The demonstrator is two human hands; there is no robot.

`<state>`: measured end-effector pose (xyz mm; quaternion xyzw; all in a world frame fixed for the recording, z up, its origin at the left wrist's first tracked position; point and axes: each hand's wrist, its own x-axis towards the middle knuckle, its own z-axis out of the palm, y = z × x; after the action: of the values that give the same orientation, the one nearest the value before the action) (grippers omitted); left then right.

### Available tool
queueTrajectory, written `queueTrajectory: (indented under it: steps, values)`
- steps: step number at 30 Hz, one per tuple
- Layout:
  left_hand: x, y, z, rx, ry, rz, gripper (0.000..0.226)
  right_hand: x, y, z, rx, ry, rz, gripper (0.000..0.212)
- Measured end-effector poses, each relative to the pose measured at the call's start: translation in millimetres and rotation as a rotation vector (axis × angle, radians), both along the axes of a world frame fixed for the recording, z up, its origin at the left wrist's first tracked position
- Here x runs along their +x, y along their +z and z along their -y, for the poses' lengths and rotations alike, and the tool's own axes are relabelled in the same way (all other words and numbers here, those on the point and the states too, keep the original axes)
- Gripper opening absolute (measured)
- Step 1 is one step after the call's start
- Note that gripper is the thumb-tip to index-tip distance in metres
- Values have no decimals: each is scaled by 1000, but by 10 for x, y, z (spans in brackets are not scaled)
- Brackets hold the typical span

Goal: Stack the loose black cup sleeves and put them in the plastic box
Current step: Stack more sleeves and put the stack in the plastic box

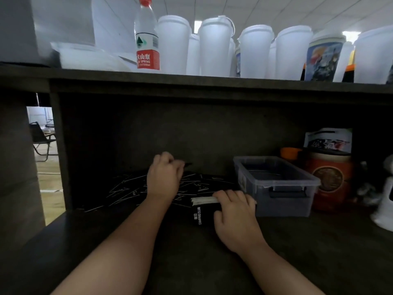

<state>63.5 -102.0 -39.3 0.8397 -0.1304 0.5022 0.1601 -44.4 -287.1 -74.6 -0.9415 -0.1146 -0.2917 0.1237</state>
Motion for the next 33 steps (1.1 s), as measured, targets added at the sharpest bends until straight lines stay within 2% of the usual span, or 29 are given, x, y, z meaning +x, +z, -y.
queueTrajectory:
  steps: [1,5,9,13,19,23,25,28,31,33]
  values:
    - [-88,34,-39,-119,-23,12,10,-7,1,-2,4,3,-1,48]
    - [-363,34,-145,-645,-157,-138,21,-46,19,-21,13,-35,41,32]
    - [-600,-43,-217,-869,-165,-164,15,-73,25,-26,9,-67,78,29]
    - [-700,-196,-317,-775,-105,-206,12,-119,66,-15,-11,-64,82,27]
    - [-777,-225,-225,-689,-224,-260,42,-145,78,-12,-52,-90,89,27]
    - [-705,-312,-184,-393,-239,-350,32,-167,88,-12,-40,-87,86,32]
    - [-715,-331,-164,-339,-299,-375,24,-171,81,-17,-11,-73,89,42]
    - [-763,-310,-100,-373,-478,-520,35,-159,83,-18,7,-75,78,58]
    - [-810,-274,-39,-512,-684,-684,40,-129,64,-10,-34,-77,111,50]
    - [-797,-267,-64,-611,-651,-639,40,-112,55,-3,-56,-79,84,45]
